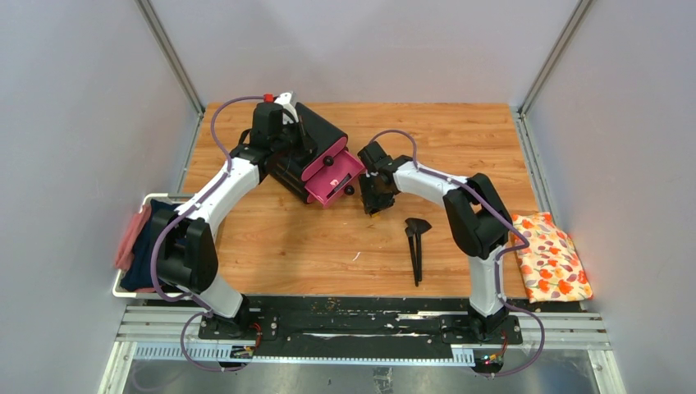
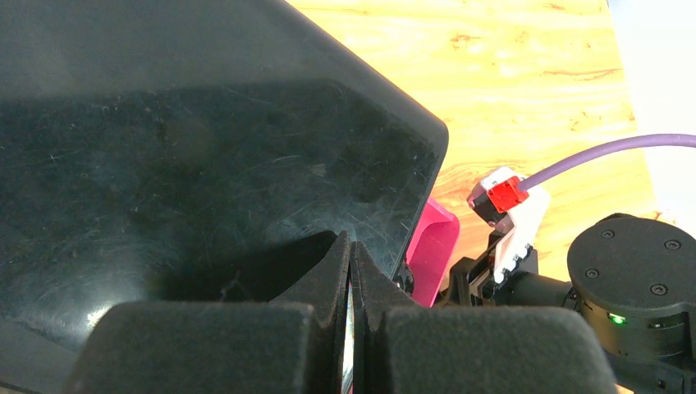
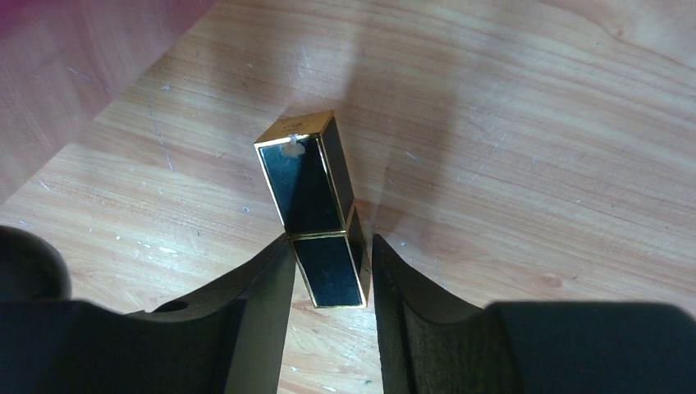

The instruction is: Organize the makeup

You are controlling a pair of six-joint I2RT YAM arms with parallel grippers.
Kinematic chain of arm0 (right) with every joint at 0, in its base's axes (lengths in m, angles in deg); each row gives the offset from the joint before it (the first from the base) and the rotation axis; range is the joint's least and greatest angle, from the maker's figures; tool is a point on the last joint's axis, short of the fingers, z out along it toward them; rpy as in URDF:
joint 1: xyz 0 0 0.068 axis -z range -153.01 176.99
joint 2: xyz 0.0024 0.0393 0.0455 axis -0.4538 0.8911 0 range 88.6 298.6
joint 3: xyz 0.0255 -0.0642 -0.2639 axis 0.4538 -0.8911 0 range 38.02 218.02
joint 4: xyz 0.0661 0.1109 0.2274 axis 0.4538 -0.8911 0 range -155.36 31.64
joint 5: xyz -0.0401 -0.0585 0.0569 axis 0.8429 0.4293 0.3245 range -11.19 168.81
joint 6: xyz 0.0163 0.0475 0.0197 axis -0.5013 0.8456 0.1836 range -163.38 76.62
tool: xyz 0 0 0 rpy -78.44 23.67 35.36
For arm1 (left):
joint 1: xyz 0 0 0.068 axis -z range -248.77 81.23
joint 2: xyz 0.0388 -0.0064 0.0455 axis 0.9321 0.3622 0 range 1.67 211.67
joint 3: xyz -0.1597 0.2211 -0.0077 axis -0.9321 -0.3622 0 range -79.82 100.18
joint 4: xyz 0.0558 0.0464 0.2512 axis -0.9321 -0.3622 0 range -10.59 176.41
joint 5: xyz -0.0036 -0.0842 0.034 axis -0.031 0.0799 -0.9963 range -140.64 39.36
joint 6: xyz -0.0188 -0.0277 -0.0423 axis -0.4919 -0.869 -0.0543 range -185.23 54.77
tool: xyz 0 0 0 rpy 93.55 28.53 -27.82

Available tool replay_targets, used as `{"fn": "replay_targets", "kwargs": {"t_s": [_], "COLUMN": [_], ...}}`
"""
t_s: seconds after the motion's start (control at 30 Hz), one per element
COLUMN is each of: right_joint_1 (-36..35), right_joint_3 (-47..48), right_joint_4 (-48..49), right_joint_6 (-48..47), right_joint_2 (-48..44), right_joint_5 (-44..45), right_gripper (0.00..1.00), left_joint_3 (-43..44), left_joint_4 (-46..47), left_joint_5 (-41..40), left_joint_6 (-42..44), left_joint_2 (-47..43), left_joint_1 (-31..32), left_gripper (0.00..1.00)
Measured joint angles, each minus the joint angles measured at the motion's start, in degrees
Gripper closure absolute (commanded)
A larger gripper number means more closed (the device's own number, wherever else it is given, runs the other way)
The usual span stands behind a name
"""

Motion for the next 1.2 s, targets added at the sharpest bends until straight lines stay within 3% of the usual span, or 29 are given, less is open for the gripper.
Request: {"fn": "replay_targets", "kwargs": {"t_s": [0.07,0.17,0.2,0.47,0.63,0.8,1.07,1.2], "right_joint_1": [0.0,0.0,0.0,-0.1,-0.1,-0.3,-1.2,-1.7], "right_joint_3": [0.2,0.7,0.8,-1.7,-5.9,-2.0,12.9,15.8], "right_joint_4": [0.2,0.4,0.5,1.4,-0.9,-1.1,-0.9,-1.4], "right_joint_6": [0.2,0.5,0.9,1.9,3.3,4.2,4.9,6.0], "right_joint_2": [0.1,0.5,0.7,-1.3,-10.3,-19.0,-11.5,-5.9], "right_joint_5": [0.0,0.0,0.0,0.1,0.7,-0.9,-5.8,-7.7], "right_gripper": [0.69,0.95,1.0,1.0,1.0,1.0,1.0,1.0], "left_joint_3": [0.0,0.0,0.0,-0.1,-0.1,-0.1,-0.1,-0.2], "left_joint_4": [0.0,0.0,0.0,0.0,0.0,0.0,-0.6,-1.5], "left_joint_5": [0.0,0.0,0.0,0.0,0.0,0.0,0.0,-0.4], "left_joint_6": [0.0,0.0,0.0,0.0,0.0,0.0,0.0,0.0], "left_joint_2": [0.0,0.0,0.0,-0.1,-0.2,-0.2,-0.5,-0.9], "left_joint_1": [0.0,0.0,0.0,0.0,0.0,0.0,0.0,0.0], "left_gripper": [1.0,1.0,1.0,1.0,1.0,1.0,1.0,1.0]}}
